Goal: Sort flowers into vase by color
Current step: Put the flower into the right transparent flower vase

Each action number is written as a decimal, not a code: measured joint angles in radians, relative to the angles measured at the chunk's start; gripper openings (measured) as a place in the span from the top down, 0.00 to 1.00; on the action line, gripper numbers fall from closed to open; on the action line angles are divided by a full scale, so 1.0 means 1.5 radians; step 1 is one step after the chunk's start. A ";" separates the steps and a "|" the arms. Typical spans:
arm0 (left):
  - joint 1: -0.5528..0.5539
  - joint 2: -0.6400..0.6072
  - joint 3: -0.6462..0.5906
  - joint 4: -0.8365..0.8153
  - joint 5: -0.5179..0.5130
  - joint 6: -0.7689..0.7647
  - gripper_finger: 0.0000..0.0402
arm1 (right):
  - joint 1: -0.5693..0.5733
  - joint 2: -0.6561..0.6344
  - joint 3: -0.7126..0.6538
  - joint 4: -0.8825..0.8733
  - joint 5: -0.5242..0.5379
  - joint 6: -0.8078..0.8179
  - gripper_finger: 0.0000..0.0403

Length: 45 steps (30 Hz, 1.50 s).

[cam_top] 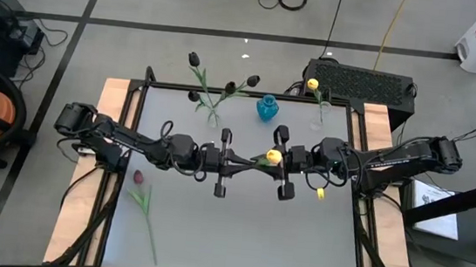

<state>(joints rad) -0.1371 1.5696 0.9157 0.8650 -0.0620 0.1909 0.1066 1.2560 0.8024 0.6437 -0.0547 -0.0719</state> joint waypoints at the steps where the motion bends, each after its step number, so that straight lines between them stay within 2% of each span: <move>1: 0.000 0.000 0.000 0.000 0.000 0.000 0.97 | 0.000 0.000 0.000 0.000 0.000 0.000 0.85; 10: 0.000 0.000 0.000 -0.002 -0.001 0.000 0.97 | 0.000 0.000 0.000 0.000 0.000 0.000 0.98; 15: -0.001 -0.001 0.000 -0.010 -0.013 0.000 0.96 | 0.000 0.000 0.000 -0.002 0.001 0.000 0.99; 20: -0.002 -0.001 0.000 -0.016 -0.036 0.016 0.88 | 0.000 -0.007 0.000 -0.021 0.003 0.002 0.99; 23: -0.006 -0.003 0.000 -0.036 -0.076 0.022 0.80 | -0.001 -0.031 0.000 -0.059 0.019 0.003 0.99; 28: -0.008 -0.031 0.000 -0.123 -0.137 0.024 0.72 | 0.000 -0.102 0.000 -0.170 0.070 0.001 0.99; 33: -0.011 -0.074 0.000 -0.236 -0.176 0.013 0.71 | 0.000 -0.199 0.000 -0.280 0.127 -0.001 0.99; 39: -0.022 -0.111 0.000 -0.370 -0.213 -0.016 0.71 | 0.000 -0.322 0.000 -0.417 0.230 -0.014 0.99; 45: -0.028 -0.143 -0.001 -0.520 -0.325 -0.038 0.71 | 0.000 -0.399 0.000 -0.498 0.358 -0.043 0.99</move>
<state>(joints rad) -0.1799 1.3544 0.9150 0.0847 -0.5500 0.1343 0.1062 0.6568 0.8021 -0.1031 0.4830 -0.1366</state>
